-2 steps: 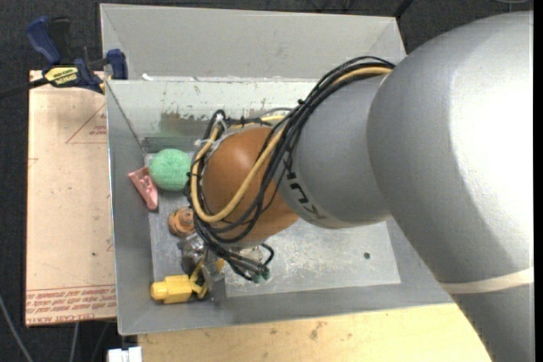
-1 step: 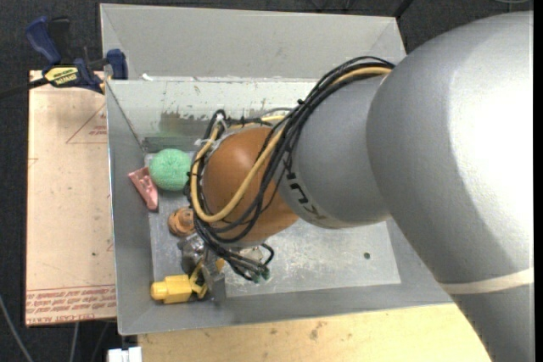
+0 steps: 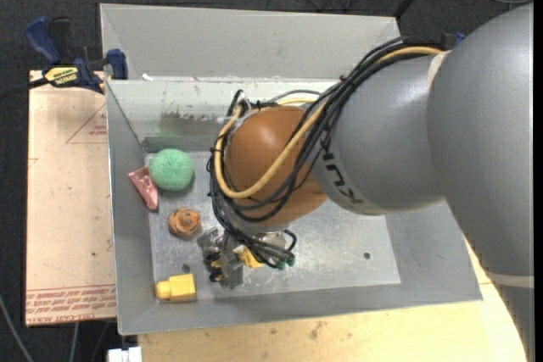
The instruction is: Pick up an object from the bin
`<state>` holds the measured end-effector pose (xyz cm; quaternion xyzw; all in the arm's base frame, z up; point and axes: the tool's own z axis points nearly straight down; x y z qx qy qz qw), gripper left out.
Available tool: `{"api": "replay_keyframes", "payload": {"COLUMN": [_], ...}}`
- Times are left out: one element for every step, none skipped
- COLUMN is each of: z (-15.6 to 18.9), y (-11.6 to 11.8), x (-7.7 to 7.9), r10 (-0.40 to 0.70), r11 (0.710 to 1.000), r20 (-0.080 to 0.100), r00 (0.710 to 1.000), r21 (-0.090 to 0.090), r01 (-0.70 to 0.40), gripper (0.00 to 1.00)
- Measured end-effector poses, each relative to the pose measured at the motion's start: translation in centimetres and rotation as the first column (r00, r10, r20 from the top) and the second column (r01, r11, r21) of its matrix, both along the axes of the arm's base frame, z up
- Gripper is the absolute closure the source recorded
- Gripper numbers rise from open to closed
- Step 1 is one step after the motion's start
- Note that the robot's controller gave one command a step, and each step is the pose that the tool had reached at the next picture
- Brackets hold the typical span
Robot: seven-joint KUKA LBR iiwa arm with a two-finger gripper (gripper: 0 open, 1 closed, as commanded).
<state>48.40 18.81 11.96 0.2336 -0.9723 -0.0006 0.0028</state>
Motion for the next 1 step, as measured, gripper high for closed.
{"api": "replay_keyframes", "payload": {"z": [9.44], "y": [-2.16], "x": [4.4], "r10": [0.042], "r11": [0.999], "r20": [0.008], "r00": [0.999], "r21": [0.002], "r01": [-0.042], "gripper": [1.0]}}
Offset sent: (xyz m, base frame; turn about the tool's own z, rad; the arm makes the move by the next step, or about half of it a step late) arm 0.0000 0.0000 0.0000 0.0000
